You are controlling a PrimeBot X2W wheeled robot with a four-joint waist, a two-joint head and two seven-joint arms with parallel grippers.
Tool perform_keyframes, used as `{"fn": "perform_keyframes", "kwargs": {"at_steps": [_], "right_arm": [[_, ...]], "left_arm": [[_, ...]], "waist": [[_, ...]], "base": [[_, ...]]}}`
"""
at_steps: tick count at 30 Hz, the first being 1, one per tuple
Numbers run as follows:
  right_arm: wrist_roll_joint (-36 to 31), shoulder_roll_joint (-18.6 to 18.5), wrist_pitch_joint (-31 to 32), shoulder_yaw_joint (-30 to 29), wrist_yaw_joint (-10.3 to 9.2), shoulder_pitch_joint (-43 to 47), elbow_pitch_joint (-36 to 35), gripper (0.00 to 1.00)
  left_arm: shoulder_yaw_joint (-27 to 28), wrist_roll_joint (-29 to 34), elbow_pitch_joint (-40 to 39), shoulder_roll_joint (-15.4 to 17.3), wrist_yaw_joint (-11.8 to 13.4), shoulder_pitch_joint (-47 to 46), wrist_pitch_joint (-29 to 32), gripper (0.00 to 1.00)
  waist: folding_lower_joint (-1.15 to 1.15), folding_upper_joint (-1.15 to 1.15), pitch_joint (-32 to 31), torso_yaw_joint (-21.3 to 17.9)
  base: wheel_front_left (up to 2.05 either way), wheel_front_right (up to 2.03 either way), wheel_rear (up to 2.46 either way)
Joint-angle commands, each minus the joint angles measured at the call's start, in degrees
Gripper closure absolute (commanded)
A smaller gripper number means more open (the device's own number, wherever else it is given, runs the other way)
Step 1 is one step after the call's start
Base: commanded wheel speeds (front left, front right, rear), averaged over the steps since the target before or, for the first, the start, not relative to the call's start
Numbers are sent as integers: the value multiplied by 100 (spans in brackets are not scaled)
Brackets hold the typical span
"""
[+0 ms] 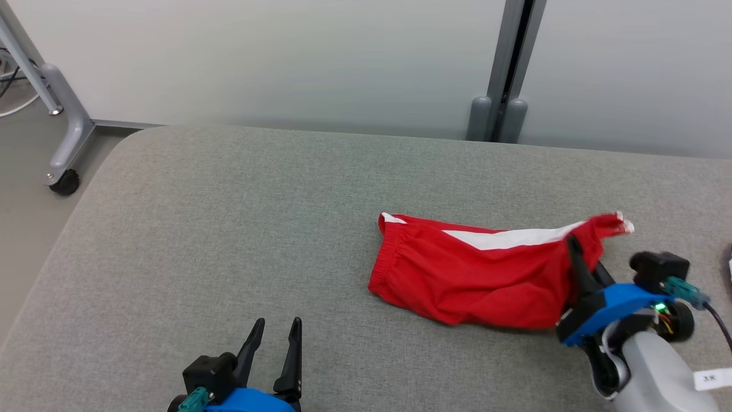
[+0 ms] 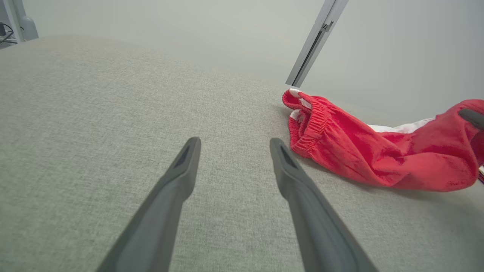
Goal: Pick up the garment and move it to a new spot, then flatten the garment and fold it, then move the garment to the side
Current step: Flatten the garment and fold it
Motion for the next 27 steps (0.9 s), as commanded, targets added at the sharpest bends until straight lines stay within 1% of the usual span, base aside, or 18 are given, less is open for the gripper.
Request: {"fn": "perform_keyframes", "kwargs": {"at_steps": [1, 4, 7, 8, 9, 10, 11, 12, 16, 18, 20, 23, 27], "right_arm": [[-84, 165, -23, 197, 0, -162, -192, 100], [-242, 368, -23, 726, 0, -379, -379, 100], [-298, 562, -24, 1361, 0, -552, -280, 100], [-298, 562, -24, 1361, 0, -552, -280, 100], [-307, 606, -23, 1594, 0, -597, -204, 100], [-286, 646, -22, 1798, 0, -635, -80, 87], [-323, 674, 22, 2011, 0, -654, 81, 5], [-325, 702, 17, 2208, 0, -692, 171, 0], [-70, 747, -11, 2688, 0, -702, 315, 0], [93, 754, -18, 2940, 0, -618, 221, 0], [175, 750, -23, 2997, 0, -575, 104, 0], [122, 747, -20, 2762, 0, -465, -115, 0], [-158, 677, -22, 2116, 0, -225, -444, 0]], "left_arm": [[-18, -42, 22, 1, -19, -75, -23, 0], [-72, -89, 48, 0, -26, -105, -23, 0], [-112, -127, 61, 0, -19, -113, -23, 0], [-112, -127, 61, 0, -19, -113, -23, 0], [-121, -140, 70, 0, -11, -113, -24, 0], [-131, -152, 81, 0, -6, -111, -24, 0], [-139, -140, 91, 0, -5, -108, -23, 0], [-137, -136, 107, 0, 0, -102, -23, 0], [-60, -90, 131, 0, 9, -85, -23, 0], [14, -39, 115, -1, 40, -85, -23, 0], [82, 11, 104, 1, 57, -96, -23, 0], [217, 111, 51, -1, 86, -121, -23, 0], [371, 285, -36, -2, 168, -146, -23, 0]], "waist": [[0, 0, 24, 87], [0, 0, 40, 251], [0, 0, 62, 432], [0, 0, 62, 432], [0, 0, 67, 494], [0, 0, 71, 548], [0, 0, 71, 596], [0, 0, 71, 636], [0, 0, 48, 661], [0, 0, 30, 589], [0, 0, 5, 480], [0, 0, -19, 266], [0, 0, -38, -30]], "base": [[0, 0, 0], [0, 0, 0], [0, 0, 0], [0, 0, 0], [0, 0, 0], [0, 0, 0], [0, 0, 0], [0, 0, 0], [0, 0, 0], [0, 0, 0], [0, 0, 0], [0, 0, 0], [0, 0, 0]]}}
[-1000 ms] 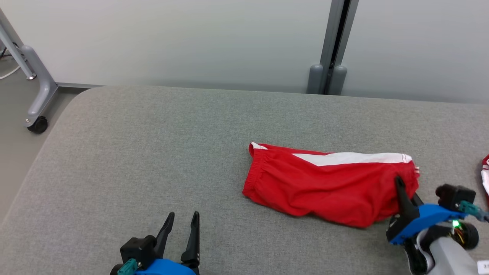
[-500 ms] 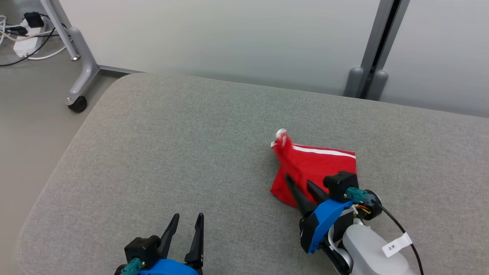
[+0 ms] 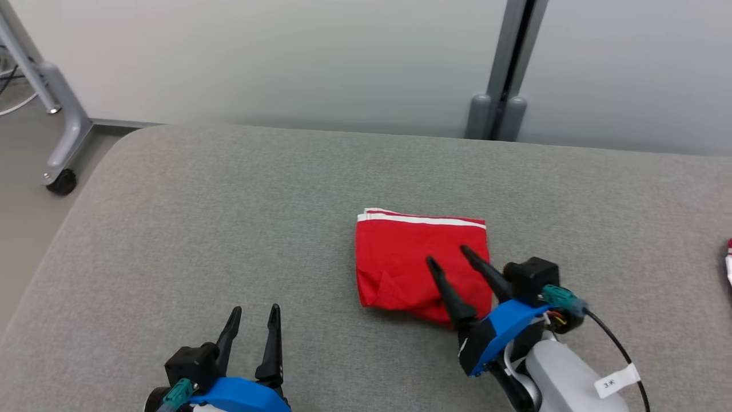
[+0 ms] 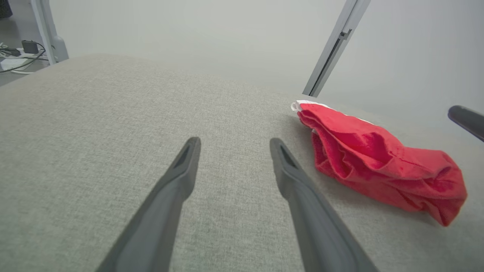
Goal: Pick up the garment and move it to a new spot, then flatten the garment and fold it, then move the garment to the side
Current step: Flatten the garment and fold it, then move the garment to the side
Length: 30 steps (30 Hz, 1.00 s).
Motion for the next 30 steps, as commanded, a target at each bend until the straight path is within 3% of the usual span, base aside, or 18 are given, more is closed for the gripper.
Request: {"fn": "perform_keyframes", "kwargs": {"at_steps": [1, 9, 16, 30], "right_arm": [[-100, -61, -23, -193, 0, 130, -84, 0], [-1001, -58, -24, -1751, 0, 821, -491, 0], [-1446, 38, -24, -2505, 0, 1432, -624, 0], [-1211, 39, -25, -2406, 0, 1575, -648, 0]], "left_arm": [[63, 67, -40, -1, 34, -67, -23, 0], [265, 629, -169, -3, 293, -18, -23, 0], [318, 1144, -347, -2, 446, 316, -23, 0], [200, 1100, -538, -2, 550, 510, -23, 0]], "waist": [[0, 0, -76, -145], [0, 0, -143, -558], [0, 0, -261, -785], [0, 0, -294, -796]], "base": [[0, 0, 0], [0, 0, 0], [0, 0, 0], [0, 0, 0]]}}
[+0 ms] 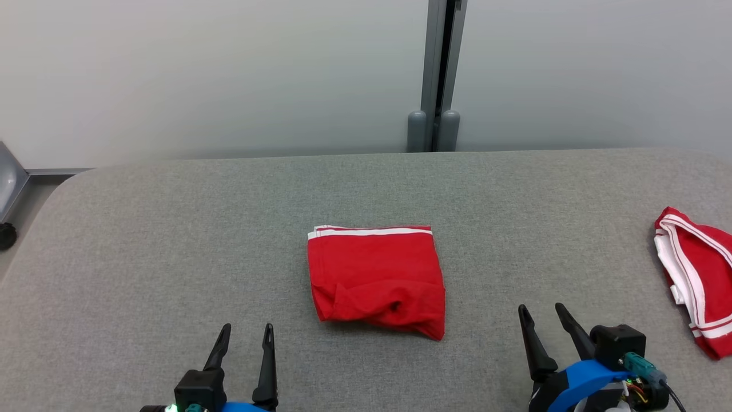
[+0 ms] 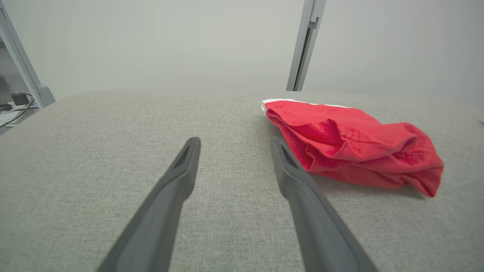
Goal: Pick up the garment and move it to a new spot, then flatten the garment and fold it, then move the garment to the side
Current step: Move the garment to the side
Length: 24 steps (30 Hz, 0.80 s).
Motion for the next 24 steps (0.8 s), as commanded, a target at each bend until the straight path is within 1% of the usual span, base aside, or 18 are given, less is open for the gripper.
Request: {"fn": "perform_keyframes", "kwargs": {"at_steps": [1, 2, 3, 4, 9, 13, 20, 24], "right_arm": [[44, 2, -25, 66, 0, -91, -16, 0], [69, 3, -25, 107, 0, -116, 5, 55], [117, 3, -25, 144, 0, -149, 23, 98], [125, 2, -24, 200, 0, -194, 55, 100], [35, -5, -25, 350, 0, -708, 110, 100], [0, -135, -24, 582, 0, -1314, 303, 100], [-11, -304, -24, 1225, 0, -2169, 1156, 100], [119, -240, -23, 1727, 0, -2358, 1615, 100]], "left_arm": [[-24, -36, -6, 1, 14, -55, -23, 0], [-43, -61, 4, 0, 10, -81, -23, 0], [-71, -89, 6, 1, 15, -97, -23, 0], [-102, -107, 8, 0, 17, -105, -23, 0], [-287, -205, -6, 3, 36, -241, -23, 0], [-434, -281, -8, -1, 41, -364, -24, 0], [-609, -426, -37, -1, 81, -491, -23, 0], [-647, -494, -67, -2, 119, -532, -23, 0]], "waist": [[1, 0, 36, 39], [1, 0, 57, 68], [1, 0, 80, 101], [1, 0, 105, 141], [1, 0, 363, 442], [1, 0, 565, 762], [1, 0, 755, 1285], [1, 0, 827, 1470]], "base": [[0, 0, 0], [0, 0, 0], [0, 0, 0], [0, 0, 0], [0, 0, 0], [0, 0, 0], [0, 0, 0], [0, 0, 0]]}}
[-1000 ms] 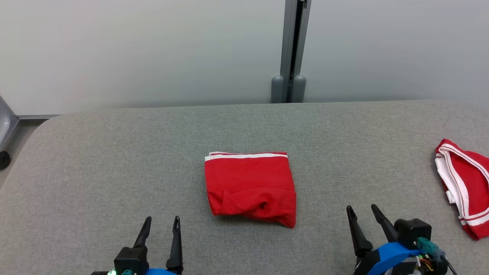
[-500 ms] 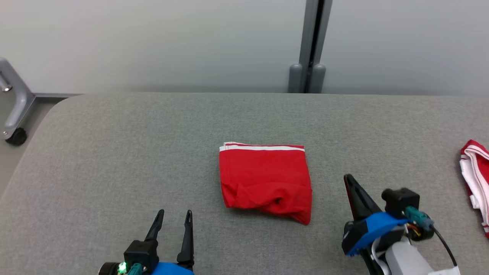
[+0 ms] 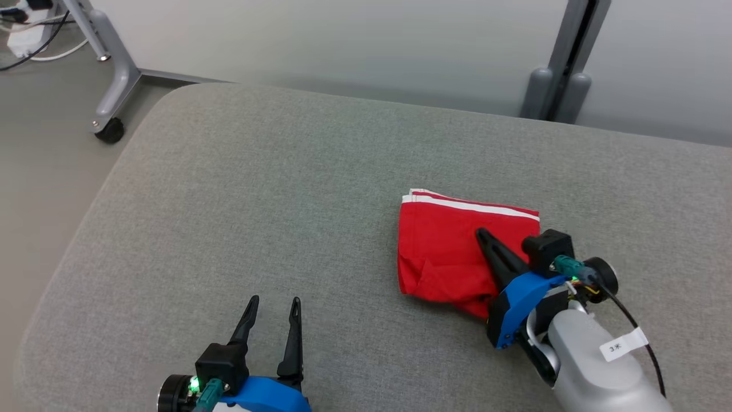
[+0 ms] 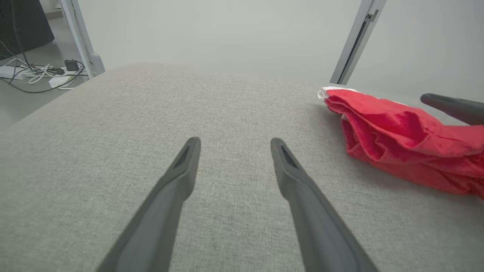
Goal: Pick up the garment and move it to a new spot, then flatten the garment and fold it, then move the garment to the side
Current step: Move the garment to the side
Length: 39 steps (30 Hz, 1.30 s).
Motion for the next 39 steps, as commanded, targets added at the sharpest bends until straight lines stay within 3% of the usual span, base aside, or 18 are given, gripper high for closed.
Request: {"fn": "perform_keyframes", "kwargs": {"at_steps": [1, 7, 19, 24, 34, 39], "right_arm": [[107, 45, -22, 230, 0, -96, 117, 100], [399, 57, -22, 979, 0, 13, 161, 100], [1313, -306, -21, 2799, 0, 207, -335, 100], [1757, -353, -21, 3255, 0, 47, -320, 100], [2483, -344, -23, 3665, 0, -14, -970, 100], [2391, -447, -21, 2835, 0, 150, -1492, 100]], "left_arm": [[-13, -34, -42, -4, 24, -107, -23, 0], [-39, -69, -89, -4, 27, -137, -23, 0], [-152, -160, -171, -2, -19, -252, -23, 0], [-147, -166, -156, -3, -22, -245, -23, 0], [88, -72, -134, -3, 14, -45, -23, 0], [320, 36, -184, -3, 7, 58, -23, 0]], "waist": [[-1, 0, 119, 137], [-1, 0, 187, 180], [-1, 0, 189, 66], [-1, 0, 160, 63], [-1, 0, -62, -100], [-1, 0, -247, -383]], "base": [[0, 0, 0], [0, 0, 0], [0, 0, 0], [0, 0, 0], [0, 0, 0], [0, 0, 0]]}}
